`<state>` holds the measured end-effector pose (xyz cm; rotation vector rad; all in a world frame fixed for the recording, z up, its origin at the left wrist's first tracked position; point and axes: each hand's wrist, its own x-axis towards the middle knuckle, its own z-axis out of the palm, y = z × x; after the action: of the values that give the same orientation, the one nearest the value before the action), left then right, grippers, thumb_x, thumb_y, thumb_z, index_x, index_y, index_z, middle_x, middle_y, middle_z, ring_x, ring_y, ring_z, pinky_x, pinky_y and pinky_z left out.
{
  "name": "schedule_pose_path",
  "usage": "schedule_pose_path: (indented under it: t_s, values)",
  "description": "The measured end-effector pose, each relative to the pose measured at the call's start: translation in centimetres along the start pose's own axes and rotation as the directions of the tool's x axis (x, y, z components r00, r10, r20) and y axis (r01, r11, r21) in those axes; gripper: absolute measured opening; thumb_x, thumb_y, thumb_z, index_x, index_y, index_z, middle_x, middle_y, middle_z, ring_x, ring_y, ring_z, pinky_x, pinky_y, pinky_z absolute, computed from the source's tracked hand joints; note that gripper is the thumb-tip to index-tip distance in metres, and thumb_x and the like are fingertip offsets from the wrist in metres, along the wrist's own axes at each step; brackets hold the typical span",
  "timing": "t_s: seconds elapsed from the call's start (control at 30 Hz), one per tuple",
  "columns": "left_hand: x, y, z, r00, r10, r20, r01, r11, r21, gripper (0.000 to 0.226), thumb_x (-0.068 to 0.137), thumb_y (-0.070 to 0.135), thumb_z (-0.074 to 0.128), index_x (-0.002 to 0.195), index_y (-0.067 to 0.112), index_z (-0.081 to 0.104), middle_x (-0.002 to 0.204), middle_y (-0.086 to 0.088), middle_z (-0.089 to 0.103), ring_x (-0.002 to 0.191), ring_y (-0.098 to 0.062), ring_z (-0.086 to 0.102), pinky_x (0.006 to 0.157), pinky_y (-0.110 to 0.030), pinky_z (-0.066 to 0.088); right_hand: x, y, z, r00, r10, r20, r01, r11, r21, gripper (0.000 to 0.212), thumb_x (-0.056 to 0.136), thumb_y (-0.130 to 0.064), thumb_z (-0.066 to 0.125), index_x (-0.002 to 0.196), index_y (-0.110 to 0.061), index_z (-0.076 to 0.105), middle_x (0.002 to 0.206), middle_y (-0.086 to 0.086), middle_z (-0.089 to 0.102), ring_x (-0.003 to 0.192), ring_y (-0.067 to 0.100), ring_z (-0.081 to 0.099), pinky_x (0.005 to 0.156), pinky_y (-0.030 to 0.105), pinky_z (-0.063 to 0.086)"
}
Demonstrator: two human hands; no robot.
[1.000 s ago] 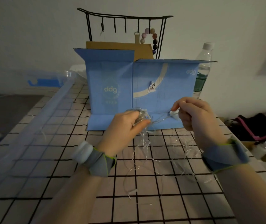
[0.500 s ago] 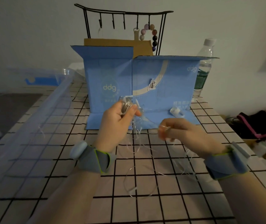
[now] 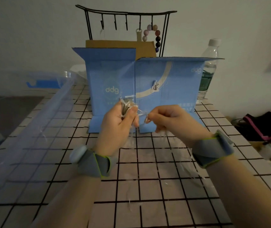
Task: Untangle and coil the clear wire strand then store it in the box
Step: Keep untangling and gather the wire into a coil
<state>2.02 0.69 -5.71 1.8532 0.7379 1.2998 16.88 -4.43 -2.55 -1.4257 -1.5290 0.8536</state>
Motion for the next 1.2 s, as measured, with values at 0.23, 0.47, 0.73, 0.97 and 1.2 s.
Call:
schedule_pose_path:
  t_s: [0.23, 0.47, 0.73, 0.97, 1.2]
  values:
    - [0.2, 0.1, -0.1, 0.997, -0.055, -0.061, 0.045, 0.986, -0.158, 0.022, 0.097, 0.019, 0.039, 0.077, 0.017, 0.048, 0.059, 0.013, 0.061, 0.048, -0.003, 0.041, 0.052, -0.012, 0.038, 0.0, -0.1, -0.7, 0.923, 0.208, -0.324, -0.038, 0.887, 0.461, 0.025, 0.087, -0.004, 0.046, 0.064, -0.009, 0.056, 0.058, 0.004, 0.053, 0.045, 0.012, 0.05, 0.051, 0.026, 0.053]
    - [0.5, -0.7, -0.6, 0.994, -0.058, -0.09, 0.044, 0.988, -0.149, 0.023, 0.095, 0.026, 0.038, 0.077, 0.026, 0.053, 0.062, 0.005, 0.06, 0.043, -0.003, 0.032, 0.045, -0.019, 0.03, -0.3, 1.7, -3.3, 0.857, 0.403, -0.321, 0.054, 0.549, 0.834, 0.036, 0.092, -0.021, 0.04, 0.057, -0.019, 0.029, 0.044, -0.004, 0.03, 0.039, 0.011, 0.033, 0.04, 0.014, 0.032]
    - [0.8, -1.1, -1.0, 0.971, -0.096, -0.218, 0.075, 0.992, -0.1, 0.023, 0.098, 0.02, 0.039, 0.077, 0.023, 0.05, 0.061, 0.014, 0.058, 0.045, -0.002, 0.035, 0.046, -0.017, 0.031, -0.7, 4.6, -5.7, 0.674, 0.587, -0.449, 0.133, 0.501, 0.855, 0.028, 0.091, -0.013, 0.042, 0.063, -0.014, 0.039, 0.051, -0.003, 0.045, 0.054, 0.009, 0.043, 0.066, 0.021, 0.051]
    - [1.0, -1.1, -1.3, 0.954, -0.131, -0.269, 0.089, 0.983, -0.163, 0.026, 0.098, 0.025, 0.038, 0.074, 0.022, 0.049, 0.064, 0.003, 0.051, 0.046, -0.008, 0.032, 0.044, -0.023, 0.028, -1.6, 6.1, -5.6, 0.577, 0.546, -0.608, -0.074, 0.776, 0.627, 0.021, 0.089, 0.003, 0.042, 0.076, -0.014, 0.042, 0.063, 0.005, 0.038, 0.038, 0.008, 0.036, 0.032, 0.015, 0.025]
    - [0.6, -1.0, -0.6, 0.988, -0.108, -0.114, 0.09, 0.984, -0.151, 0.024, 0.095, 0.03, 0.041, 0.074, 0.024, 0.05, 0.06, 0.009, 0.055, 0.047, -0.008, 0.033, 0.045, -0.02, 0.03, -1.1, 4.3, -3.2, 0.886, 0.237, -0.399, -0.462, 0.517, -0.72, 0.036, 0.088, -0.04, 0.049, 0.099, -0.008, 0.061, 0.098, 0.012, 0.06, 0.093, 0.027, 0.055, 0.082, 0.037, 0.044]
